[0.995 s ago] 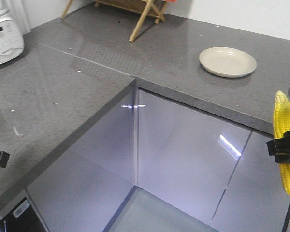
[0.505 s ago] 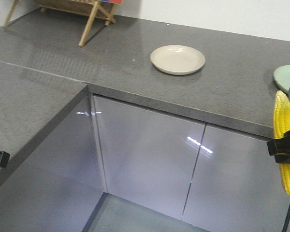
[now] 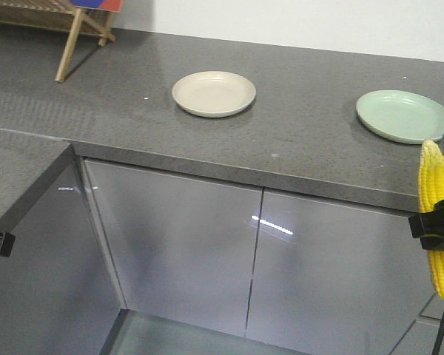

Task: Distribute corn equally
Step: 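Drive the base to the other counter holding cobs in both grippers, then approach the cream and green plates, holding both cobs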

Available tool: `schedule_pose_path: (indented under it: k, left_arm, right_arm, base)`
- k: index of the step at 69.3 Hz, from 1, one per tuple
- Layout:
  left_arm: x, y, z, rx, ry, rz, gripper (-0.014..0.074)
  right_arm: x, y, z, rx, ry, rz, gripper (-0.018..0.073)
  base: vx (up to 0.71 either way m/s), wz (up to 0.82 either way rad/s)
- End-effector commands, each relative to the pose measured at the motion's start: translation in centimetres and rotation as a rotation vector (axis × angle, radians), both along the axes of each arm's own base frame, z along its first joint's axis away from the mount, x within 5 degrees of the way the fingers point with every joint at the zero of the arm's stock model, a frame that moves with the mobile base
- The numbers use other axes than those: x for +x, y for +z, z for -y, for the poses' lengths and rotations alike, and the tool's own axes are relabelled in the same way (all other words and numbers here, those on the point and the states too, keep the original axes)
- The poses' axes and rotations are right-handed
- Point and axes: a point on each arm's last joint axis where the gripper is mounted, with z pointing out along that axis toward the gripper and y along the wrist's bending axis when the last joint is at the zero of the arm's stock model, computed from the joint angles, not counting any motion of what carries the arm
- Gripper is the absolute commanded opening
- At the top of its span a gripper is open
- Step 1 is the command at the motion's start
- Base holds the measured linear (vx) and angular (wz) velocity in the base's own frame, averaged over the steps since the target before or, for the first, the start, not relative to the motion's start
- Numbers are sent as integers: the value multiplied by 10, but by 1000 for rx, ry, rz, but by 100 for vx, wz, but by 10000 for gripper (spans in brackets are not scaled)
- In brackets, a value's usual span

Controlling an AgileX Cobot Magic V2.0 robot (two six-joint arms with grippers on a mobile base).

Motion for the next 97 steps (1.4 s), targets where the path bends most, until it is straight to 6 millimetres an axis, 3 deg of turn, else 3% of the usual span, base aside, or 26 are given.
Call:
schedule_pose_path:
  k: [1,97]
  left_arm:
    - [2,11,-1,-10,2,70,217]
    - [2,11,-1,-10,2,70,217]
  right_arm:
    - [0,13,2,-1,-6,82,244]
    - [0,13,2,-1,-6,82,244]
  base:
    - [4,-26]
    - [3,-15]
